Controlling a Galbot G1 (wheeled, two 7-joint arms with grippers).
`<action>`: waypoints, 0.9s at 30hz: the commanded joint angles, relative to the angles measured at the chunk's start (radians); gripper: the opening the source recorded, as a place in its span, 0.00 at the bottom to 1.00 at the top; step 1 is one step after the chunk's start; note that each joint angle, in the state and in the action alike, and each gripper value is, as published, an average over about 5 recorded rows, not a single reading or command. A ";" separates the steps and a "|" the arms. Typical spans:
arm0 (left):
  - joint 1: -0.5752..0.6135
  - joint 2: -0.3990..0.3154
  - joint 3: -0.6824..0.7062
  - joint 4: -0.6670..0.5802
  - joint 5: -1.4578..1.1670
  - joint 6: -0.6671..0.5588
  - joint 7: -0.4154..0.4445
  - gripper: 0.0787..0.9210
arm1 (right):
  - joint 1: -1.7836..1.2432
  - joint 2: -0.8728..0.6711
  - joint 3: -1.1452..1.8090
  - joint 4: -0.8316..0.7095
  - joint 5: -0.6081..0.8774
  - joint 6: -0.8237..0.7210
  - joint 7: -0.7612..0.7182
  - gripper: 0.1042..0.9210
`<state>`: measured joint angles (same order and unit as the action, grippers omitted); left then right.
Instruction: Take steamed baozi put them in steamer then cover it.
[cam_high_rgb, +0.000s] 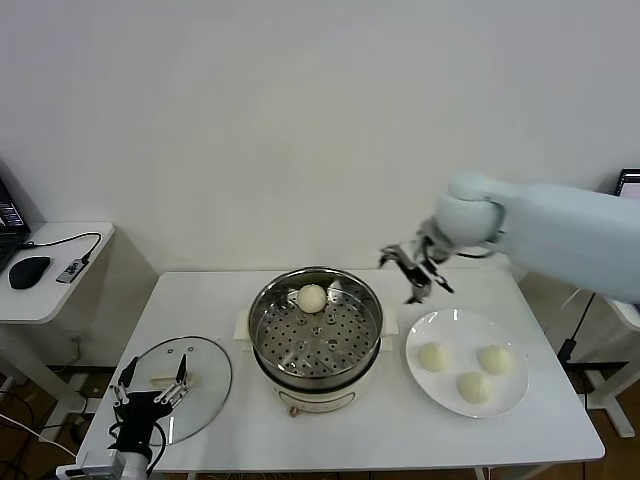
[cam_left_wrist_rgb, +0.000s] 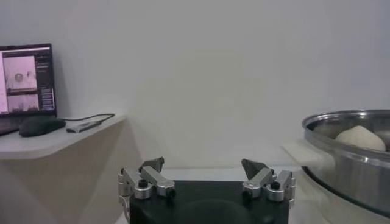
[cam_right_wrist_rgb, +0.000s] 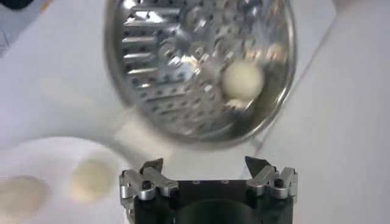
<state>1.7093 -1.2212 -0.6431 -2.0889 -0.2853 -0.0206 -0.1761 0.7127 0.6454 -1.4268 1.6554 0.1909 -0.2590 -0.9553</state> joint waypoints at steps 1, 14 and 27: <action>0.004 0.002 -0.006 0.000 0.010 -0.007 -0.001 0.88 | -0.126 -0.238 0.025 0.080 -0.045 -0.130 -0.011 0.88; 0.011 -0.001 -0.021 -0.009 0.011 -0.003 0.000 0.88 | -0.542 -0.146 0.317 -0.098 -0.148 -0.091 -0.001 0.88; 0.007 -0.004 -0.032 -0.003 0.016 -0.006 0.008 0.88 | -0.676 0.018 0.425 -0.272 -0.198 -0.067 0.034 0.88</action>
<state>1.7184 -1.2246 -0.6735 -2.0937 -0.2714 -0.0258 -0.1692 0.1680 0.5873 -1.0944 1.4867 0.0268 -0.3267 -0.9313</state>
